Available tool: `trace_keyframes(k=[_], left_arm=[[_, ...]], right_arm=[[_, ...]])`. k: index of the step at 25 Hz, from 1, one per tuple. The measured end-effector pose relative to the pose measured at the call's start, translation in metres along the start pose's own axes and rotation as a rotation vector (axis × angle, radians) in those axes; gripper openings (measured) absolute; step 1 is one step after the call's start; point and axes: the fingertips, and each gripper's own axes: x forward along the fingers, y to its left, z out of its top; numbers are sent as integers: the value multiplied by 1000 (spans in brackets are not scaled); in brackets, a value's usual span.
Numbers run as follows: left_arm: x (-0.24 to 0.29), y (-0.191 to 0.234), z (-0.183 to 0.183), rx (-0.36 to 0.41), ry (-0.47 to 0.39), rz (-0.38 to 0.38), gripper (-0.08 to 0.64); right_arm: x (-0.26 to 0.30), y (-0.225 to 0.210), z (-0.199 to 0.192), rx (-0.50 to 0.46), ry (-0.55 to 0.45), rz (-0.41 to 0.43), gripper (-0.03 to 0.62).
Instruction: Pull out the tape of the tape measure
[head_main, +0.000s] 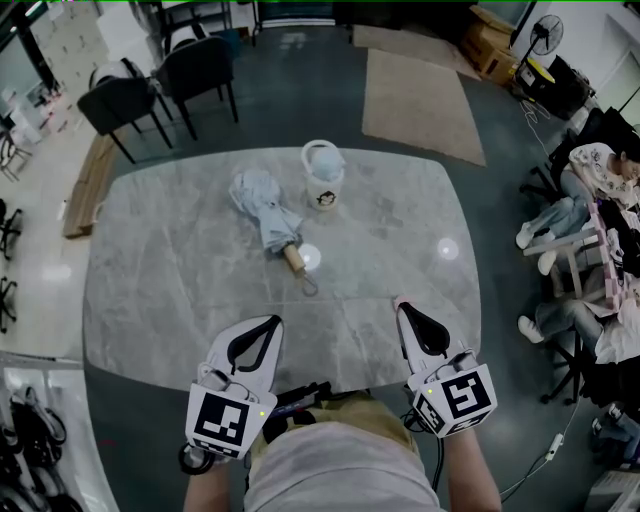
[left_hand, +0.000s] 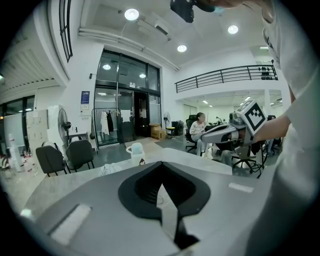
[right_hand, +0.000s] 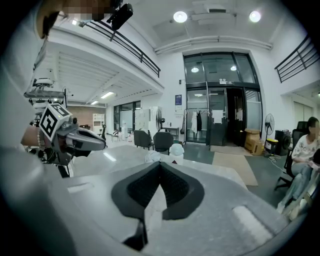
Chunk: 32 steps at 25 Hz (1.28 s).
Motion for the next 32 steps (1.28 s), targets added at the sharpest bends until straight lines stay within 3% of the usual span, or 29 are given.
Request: trace_keyframes(k=[32], left_arm=[[-1,11,6,13,-14,37,14]], right_arm=[[-5,0,-1,3,-2,1,0]])
